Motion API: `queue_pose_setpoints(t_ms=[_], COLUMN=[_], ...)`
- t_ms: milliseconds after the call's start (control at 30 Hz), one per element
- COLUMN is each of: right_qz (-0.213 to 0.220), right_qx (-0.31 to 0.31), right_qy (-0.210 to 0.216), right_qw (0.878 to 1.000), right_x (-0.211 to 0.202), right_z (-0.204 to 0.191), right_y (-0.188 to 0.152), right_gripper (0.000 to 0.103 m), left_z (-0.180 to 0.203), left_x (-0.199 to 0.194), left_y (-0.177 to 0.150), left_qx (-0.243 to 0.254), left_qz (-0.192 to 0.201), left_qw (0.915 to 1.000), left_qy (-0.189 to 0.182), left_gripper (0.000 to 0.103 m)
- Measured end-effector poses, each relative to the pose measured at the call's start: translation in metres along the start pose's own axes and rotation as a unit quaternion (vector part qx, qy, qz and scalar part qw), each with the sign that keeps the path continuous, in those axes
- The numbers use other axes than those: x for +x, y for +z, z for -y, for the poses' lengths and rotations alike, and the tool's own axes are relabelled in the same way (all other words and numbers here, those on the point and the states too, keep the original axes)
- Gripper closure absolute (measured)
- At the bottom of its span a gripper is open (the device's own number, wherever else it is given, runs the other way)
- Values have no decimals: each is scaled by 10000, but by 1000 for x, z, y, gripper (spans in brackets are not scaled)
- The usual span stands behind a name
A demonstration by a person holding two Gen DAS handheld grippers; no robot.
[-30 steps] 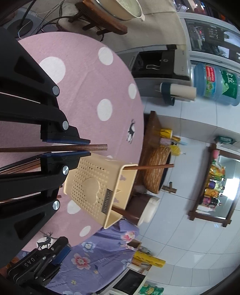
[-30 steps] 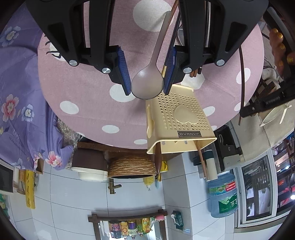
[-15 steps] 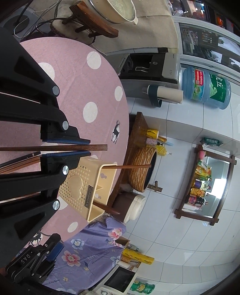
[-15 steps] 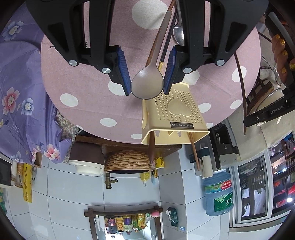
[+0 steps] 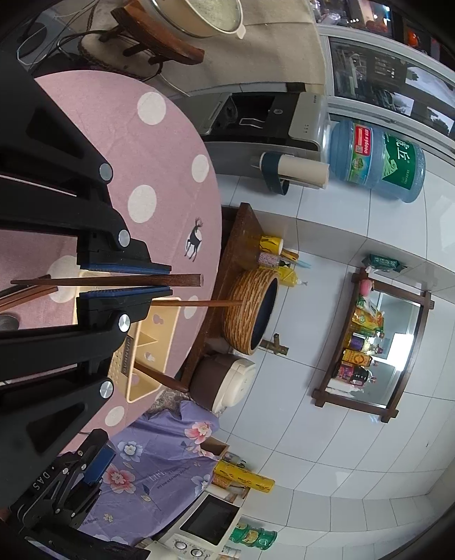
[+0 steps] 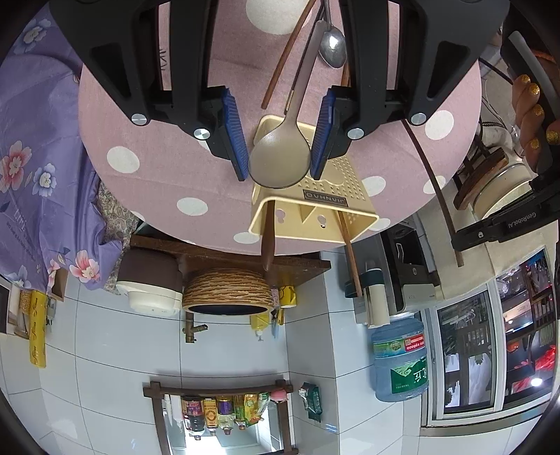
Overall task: Organize utensils
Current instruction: 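Lift the chopstick with the left tool while the right tool carries the clear spoon to the holder, then insert the chopstick into the holder with the left tool while the right tool drops the clear spoon in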
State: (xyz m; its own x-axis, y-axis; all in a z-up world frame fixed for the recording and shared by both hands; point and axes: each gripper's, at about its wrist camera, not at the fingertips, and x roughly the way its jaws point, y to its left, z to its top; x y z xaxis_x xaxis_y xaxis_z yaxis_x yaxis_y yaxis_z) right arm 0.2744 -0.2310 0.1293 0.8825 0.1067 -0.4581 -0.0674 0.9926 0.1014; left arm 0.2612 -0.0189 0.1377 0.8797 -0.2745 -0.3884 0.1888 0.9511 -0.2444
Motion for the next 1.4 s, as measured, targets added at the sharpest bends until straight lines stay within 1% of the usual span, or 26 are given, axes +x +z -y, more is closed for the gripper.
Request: queue_pose_setpoints(t_ms=[133, 200, 333, 400, 500, 533, 600, 700, 767, 867, 1033, 1167, 1367, 1400], right_qz=[84, 154, 465, 690, 1039, 1142, 1235, 1238, 1234, 1132, 879, 720, 470, 427], right_qx=[-101, -132, -190, -141, -232, -294, -333, -386, -509, -548, -502, -520, -518, -529], right_qy=[16, 13, -59, -129, -436, -569, -765, -954, -1097, -1166, -1111, -1020, -895, -881], right_qw=[9999, 9998, 9987, 9974, 9934, 9914, 9888, 9869, 9850, 9852, 9886, 9908, 9935, 9938], right_x=[0, 0, -2, -1, 4, 8, 20, 39, 52, 67, 82, 89, 95, 96], right_z=[-3, -4, -6, -6, -10, -13, -15, -16, -17, -16, -12, -12, -13, -13], right_y=[20, 36, 80, 105, 134, 142, 150, 143, 130, 108, 75, 57, 35, 33], right_gripper=[66, 66, 66, 66, 66, 66, 66, 66, 66, 66, 66, 66, 66, 66], left_z=[2, 4, 17, 27, 43, 47, 51, 54, 52, 50, 39, 32, 30, 29], left_x=[-5, -9, -18, -20, -16, -11, 1, 21, 32, 45, 63, 74, 86, 86], left_y=[19, 35, 74, 97, 125, 132, 138, 132, 122, 103, 73, 52, 27, 25], left_qx=[-9, -31, 36, 46, 99, 120, 79, 87, 86, 133, 65, -1, 2, 14], left_qz=[92, 139, 412, 597, 963, 1035, 1043, 1041, 996, 935, 593, 317, 19, 53], left_qw=[9999, 9996, 9985, 9975, 9950, 9943, 9944, 9945, 9950, 9955, 9982, 9994, 10000, 9999], left_qy=[-114, -230, -346, -372, -250, -206, -163, -33, 11, 97, 114, 106, 83, 102], left_gripper=[95, 95, 95, 95, 95, 95, 95, 95, 95, 95, 95, 95, 95, 95])
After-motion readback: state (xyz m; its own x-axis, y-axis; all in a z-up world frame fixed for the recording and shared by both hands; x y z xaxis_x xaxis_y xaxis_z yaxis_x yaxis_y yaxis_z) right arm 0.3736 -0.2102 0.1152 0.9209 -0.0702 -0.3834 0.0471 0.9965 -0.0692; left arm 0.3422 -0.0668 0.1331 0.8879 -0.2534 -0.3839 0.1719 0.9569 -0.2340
